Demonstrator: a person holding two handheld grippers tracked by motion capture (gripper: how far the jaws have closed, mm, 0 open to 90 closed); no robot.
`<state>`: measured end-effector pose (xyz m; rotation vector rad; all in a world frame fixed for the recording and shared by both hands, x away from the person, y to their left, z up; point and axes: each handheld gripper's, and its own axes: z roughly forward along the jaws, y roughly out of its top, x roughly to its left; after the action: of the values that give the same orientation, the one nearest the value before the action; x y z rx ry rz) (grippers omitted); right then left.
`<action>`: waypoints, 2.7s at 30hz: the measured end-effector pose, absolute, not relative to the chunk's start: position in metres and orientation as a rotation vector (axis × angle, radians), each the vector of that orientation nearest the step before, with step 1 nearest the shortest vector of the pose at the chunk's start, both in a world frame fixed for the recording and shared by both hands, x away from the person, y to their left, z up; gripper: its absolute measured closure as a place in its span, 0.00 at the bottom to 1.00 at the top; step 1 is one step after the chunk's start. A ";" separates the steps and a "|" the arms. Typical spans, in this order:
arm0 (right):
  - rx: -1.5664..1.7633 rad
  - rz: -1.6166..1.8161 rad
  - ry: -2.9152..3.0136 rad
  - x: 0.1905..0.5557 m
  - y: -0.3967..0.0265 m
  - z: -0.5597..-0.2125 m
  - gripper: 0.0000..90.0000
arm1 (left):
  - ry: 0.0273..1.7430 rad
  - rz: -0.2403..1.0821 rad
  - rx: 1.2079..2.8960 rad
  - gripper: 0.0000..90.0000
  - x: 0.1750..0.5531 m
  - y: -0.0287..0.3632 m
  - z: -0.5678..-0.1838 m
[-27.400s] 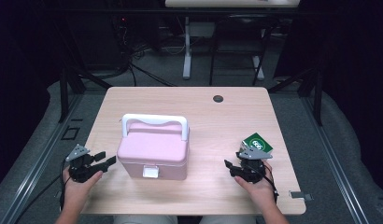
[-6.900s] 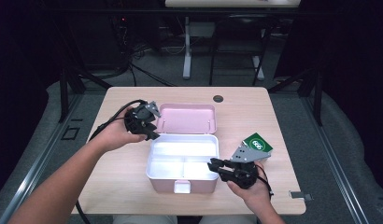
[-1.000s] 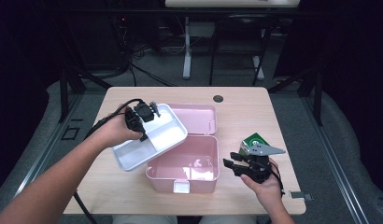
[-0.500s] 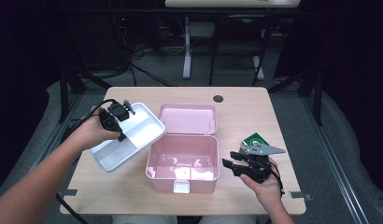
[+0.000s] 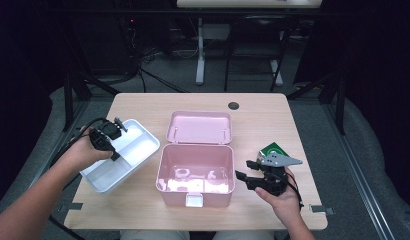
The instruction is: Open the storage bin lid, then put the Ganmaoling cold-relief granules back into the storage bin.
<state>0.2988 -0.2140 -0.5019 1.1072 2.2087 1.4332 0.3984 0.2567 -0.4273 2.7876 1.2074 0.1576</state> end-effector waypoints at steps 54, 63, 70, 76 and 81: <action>1.140 0.870 2.498 0.336 -0.209 -0.464 0.26 | 1.285 0.194 2.435 0.62 0.376 0.274 -0.500; 1.207 0.712 2.559 0.354 -0.217 -0.453 0.25 | 1.292 0.225 2.485 0.59 0.372 0.270 -0.505; 1.245 0.619 2.598 0.368 -0.222 -0.449 0.25 | 1.294 0.185 2.460 0.56 0.372 0.272 -0.505; 1.285 0.481 2.622 0.384 -0.226 -0.453 0.12 | 1.287 0.185 2.414 0.48 0.371 0.275 -0.502; 1.337 0.369 2.629 0.396 -0.230 -0.457 0.03 | 1.303 0.163 2.381 0.46 0.371 0.278 -0.500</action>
<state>0.3958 -0.2305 -0.4569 1.3371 2.6295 0.3690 0.3706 0.2785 -0.5000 2.3813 1.3033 0.1631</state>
